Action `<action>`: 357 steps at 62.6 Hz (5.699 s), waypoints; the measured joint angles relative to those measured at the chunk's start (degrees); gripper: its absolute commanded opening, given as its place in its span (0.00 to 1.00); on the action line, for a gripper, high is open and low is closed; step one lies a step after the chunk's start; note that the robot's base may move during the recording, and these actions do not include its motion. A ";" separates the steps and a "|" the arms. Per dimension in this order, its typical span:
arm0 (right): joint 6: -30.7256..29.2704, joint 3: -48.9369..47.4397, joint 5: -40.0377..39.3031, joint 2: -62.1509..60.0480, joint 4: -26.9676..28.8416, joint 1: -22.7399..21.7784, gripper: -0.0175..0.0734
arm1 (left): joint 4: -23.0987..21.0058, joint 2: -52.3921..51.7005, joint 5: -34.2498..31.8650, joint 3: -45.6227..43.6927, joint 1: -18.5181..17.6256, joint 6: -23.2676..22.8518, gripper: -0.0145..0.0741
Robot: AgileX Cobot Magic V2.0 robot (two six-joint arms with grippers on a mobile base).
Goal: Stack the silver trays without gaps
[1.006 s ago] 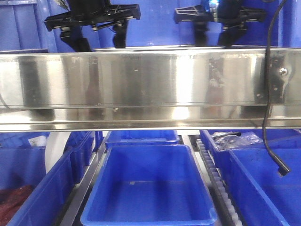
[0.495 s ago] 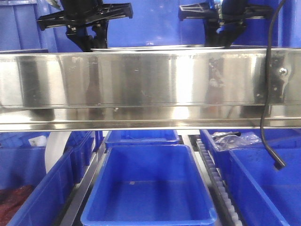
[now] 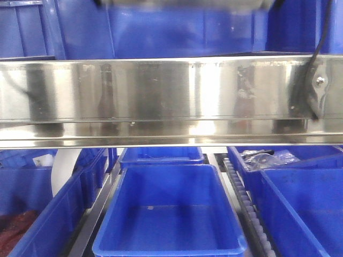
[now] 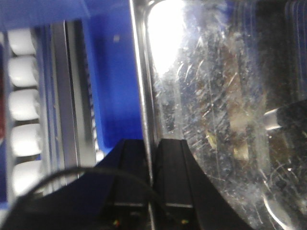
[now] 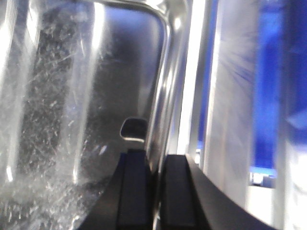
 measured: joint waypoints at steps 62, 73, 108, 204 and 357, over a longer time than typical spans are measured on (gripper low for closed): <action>3.88 30.40 1.24 -29.71 1.62 9.15 0.26 | -0.71 -26.48 -1.12 33.96 -14.20 -3.17 0.12; 3.74 30.58 1.38 -33.62 3.16 9.15 0.26 | 0.17 -29.46 -1.10 34.24 -16.81 -3.76 0.12; 3.66 30.58 1.38 -36.80 4.91 9.15 0.26 | 0.20 -30.93 -0.87 34.24 -17.52 -3.76 0.12; 3.53 30.58 1.38 -36.88 4.91 9.15 0.26 | 0.10 -30.93 -0.87 34.24 -17.52 -3.76 0.12; 3.48 30.58 1.38 -37.07 4.67 9.15 0.26 | -1.88 -31.26 -0.01 34.24 -17.52 -3.76 0.12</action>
